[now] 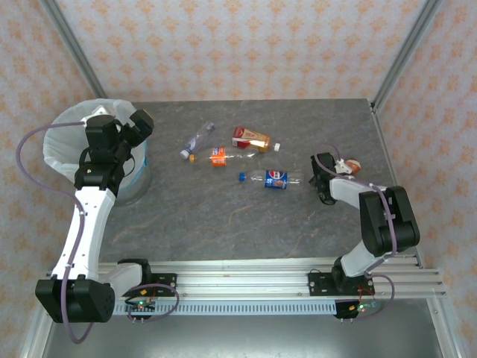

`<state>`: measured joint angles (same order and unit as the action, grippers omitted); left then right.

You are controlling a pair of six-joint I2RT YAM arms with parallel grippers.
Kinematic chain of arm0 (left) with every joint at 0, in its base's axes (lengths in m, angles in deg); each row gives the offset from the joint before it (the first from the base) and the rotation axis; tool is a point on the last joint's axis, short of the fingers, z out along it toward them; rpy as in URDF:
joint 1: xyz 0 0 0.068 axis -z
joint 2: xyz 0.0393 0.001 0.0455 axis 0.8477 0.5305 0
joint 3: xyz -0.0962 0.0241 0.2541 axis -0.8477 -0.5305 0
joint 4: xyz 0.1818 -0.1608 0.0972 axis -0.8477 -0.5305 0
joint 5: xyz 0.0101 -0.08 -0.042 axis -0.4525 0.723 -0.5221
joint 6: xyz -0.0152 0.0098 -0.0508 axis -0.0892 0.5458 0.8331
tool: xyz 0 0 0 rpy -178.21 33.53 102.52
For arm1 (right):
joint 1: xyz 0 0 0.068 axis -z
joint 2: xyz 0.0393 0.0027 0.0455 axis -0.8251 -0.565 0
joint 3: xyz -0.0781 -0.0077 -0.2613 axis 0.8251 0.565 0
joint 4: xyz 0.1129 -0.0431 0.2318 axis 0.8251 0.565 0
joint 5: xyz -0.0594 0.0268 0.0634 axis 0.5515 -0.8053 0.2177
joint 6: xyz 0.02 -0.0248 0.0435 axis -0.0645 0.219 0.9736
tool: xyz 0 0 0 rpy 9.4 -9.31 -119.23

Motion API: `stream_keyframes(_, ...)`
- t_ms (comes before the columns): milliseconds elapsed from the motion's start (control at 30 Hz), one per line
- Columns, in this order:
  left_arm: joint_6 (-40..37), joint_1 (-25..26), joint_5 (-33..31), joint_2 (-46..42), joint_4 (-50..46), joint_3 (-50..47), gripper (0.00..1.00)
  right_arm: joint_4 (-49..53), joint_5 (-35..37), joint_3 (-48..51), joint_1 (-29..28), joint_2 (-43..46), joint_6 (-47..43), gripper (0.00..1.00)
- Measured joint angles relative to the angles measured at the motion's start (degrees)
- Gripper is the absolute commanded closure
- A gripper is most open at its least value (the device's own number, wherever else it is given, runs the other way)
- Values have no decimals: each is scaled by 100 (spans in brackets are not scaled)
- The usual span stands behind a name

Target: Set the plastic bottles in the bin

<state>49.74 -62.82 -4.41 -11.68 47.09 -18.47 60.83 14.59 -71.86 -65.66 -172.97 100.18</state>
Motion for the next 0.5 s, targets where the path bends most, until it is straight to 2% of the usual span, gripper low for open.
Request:
stream_keyframes(367,4,0,-175,-103,-2,-83,0,-57,210,-227,0,-251,133,63)
stream_keyframes(500,90,0,-251,-103,-4,-83,0,-118,240,-219,0,-251,166,66)
